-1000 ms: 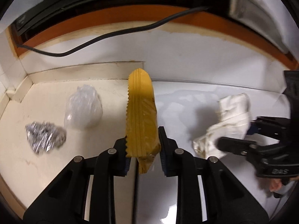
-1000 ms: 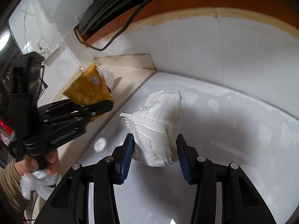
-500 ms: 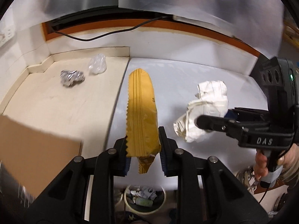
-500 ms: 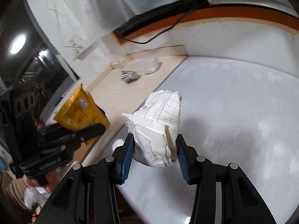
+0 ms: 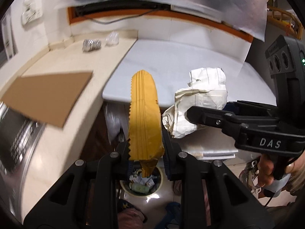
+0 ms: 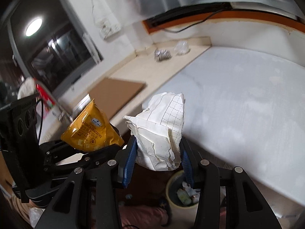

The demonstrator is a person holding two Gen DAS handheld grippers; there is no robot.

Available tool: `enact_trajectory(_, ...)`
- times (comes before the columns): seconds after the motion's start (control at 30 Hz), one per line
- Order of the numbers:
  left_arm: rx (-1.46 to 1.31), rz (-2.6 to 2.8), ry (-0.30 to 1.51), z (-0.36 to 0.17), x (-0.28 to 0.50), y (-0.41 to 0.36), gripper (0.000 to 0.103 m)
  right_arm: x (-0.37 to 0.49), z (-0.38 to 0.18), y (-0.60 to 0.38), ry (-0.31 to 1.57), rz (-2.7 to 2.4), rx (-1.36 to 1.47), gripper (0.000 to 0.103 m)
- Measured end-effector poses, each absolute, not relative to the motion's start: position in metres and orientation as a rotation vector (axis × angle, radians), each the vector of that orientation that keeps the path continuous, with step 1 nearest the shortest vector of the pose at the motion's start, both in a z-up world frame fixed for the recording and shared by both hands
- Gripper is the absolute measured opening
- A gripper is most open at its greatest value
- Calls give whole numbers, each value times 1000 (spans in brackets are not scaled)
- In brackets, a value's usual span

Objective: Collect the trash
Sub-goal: 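Carry the yellow packet and paper bag down over the trash bin, then open the left tool to drop the packet while the right drops the bag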

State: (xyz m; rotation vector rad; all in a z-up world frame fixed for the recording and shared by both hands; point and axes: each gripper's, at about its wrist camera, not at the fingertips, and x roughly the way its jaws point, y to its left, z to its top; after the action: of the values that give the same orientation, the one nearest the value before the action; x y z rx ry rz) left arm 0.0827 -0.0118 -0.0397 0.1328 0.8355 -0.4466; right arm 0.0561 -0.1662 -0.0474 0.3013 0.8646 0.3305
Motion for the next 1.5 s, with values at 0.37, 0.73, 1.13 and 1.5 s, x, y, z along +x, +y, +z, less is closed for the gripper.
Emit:
enact_trajectory(0.37,81,-369,995,-131,63,2,22,29,-141,-117,1004,360,114,44)
enact_trajectory(0.73,115,-333,1137,-218,87,1,22,75,-266,-115,1201,325,86,44)
enact_trajectory(1.13,124,-320,1321,-318,133,-1,22,99,-385,-106,1386,323,66,46)
enact_trajectory(1.5,195,-303,1398,-372,164,-5,26,131,-449,-110,1453,301,109,52)
